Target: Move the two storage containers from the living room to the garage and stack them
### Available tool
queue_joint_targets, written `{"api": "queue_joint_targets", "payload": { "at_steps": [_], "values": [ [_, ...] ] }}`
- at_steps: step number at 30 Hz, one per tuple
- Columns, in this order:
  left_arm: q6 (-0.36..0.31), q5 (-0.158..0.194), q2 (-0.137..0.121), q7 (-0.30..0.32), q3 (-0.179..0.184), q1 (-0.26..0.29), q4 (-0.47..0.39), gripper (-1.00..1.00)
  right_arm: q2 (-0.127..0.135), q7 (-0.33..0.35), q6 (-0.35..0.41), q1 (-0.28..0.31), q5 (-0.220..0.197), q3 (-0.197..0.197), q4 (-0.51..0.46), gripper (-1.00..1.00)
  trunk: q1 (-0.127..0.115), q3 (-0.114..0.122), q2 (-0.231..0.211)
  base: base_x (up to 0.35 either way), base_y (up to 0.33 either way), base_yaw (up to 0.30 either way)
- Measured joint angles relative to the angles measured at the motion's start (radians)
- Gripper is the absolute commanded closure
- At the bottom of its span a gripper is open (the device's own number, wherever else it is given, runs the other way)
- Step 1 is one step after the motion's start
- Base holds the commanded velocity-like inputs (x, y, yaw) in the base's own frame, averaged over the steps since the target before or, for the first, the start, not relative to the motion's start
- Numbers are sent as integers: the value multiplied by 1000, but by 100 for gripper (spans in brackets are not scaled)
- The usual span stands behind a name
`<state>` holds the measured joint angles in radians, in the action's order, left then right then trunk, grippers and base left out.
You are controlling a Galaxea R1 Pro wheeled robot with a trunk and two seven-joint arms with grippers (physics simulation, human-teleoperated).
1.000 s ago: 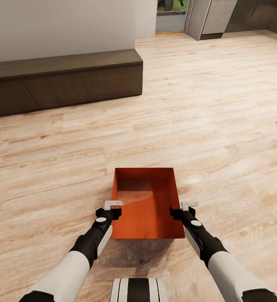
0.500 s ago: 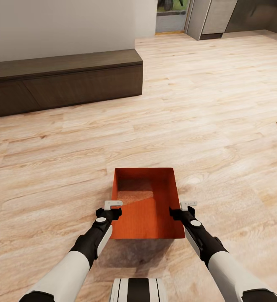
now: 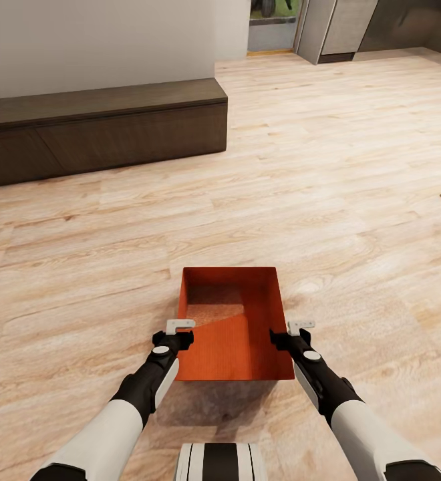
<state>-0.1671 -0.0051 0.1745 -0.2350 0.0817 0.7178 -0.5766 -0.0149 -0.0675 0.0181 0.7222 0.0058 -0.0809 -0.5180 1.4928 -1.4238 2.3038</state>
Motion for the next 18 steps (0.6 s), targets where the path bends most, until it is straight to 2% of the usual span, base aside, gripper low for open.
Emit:
{"api": "queue_joint_targets", "payload": {
  "at_steps": [18],
  "values": [
    [0,2,0,0,0,0,1,-100,-2,-5,-3,0,-4,4,3,-100,0,0,0,0,0,0]
  ]
}}
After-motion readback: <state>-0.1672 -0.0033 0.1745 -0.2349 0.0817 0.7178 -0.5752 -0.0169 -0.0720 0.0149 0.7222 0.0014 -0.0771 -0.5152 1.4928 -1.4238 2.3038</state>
